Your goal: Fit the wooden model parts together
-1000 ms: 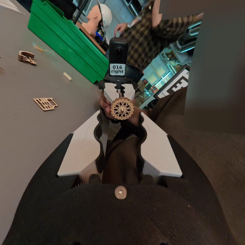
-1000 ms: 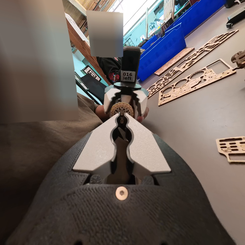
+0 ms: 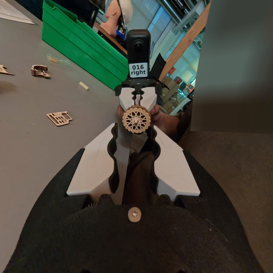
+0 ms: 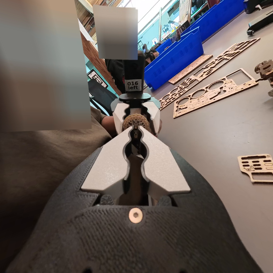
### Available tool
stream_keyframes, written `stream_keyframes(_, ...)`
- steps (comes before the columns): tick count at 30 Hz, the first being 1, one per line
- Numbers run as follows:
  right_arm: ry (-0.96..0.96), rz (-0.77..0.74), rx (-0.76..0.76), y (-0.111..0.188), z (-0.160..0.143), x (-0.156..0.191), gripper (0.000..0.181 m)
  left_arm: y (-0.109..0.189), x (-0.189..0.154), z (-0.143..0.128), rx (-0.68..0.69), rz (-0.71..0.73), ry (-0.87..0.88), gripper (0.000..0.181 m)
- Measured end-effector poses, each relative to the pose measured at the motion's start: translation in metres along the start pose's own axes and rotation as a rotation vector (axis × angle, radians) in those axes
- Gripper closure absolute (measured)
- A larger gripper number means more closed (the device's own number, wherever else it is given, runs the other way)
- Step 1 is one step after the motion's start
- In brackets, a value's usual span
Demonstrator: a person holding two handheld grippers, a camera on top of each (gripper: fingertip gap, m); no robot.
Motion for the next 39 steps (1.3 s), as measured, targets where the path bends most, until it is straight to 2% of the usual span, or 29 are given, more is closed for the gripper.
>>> stream_keyframes(8,-0.017,-0.004,-0.029,0.004,0.003,-0.002,0.181,0.005,0.000,0.004,-0.026,-0.008,-0.008,0.140)
stream_keyframes(15,-0.002,-0.016,-0.004,0.005,0.002,-0.003,0.181,0.015,0.002,0.012,-0.081,-0.029,0.003,0.163)
stream_keyframes(25,-0.021,0.010,-0.003,0.002,0.000,-0.002,0.181,0.010,-0.001,0.006,-0.030,-0.034,-0.009,0.181)
stream_keyframes(32,-0.039,0.011,-0.008,0.002,0.000,-0.003,0.180,0.010,-0.001,0.006,-0.029,-0.027,-0.023,0.181)
stream_keyframes(39,0.023,-0.070,-0.006,0.005,0.004,-0.006,0.165,0.014,0.001,0.012,-0.098,0.062,-0.095,0.181)
Point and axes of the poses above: each gripper's, where its closed fingertips meet, y back along the fingers, z out of its top, x = y × z across the jaws, the point moved 7 cm from there along y, back along the fingers, and after that the axes turned 12 degrees about y, right-handed, at the moved point
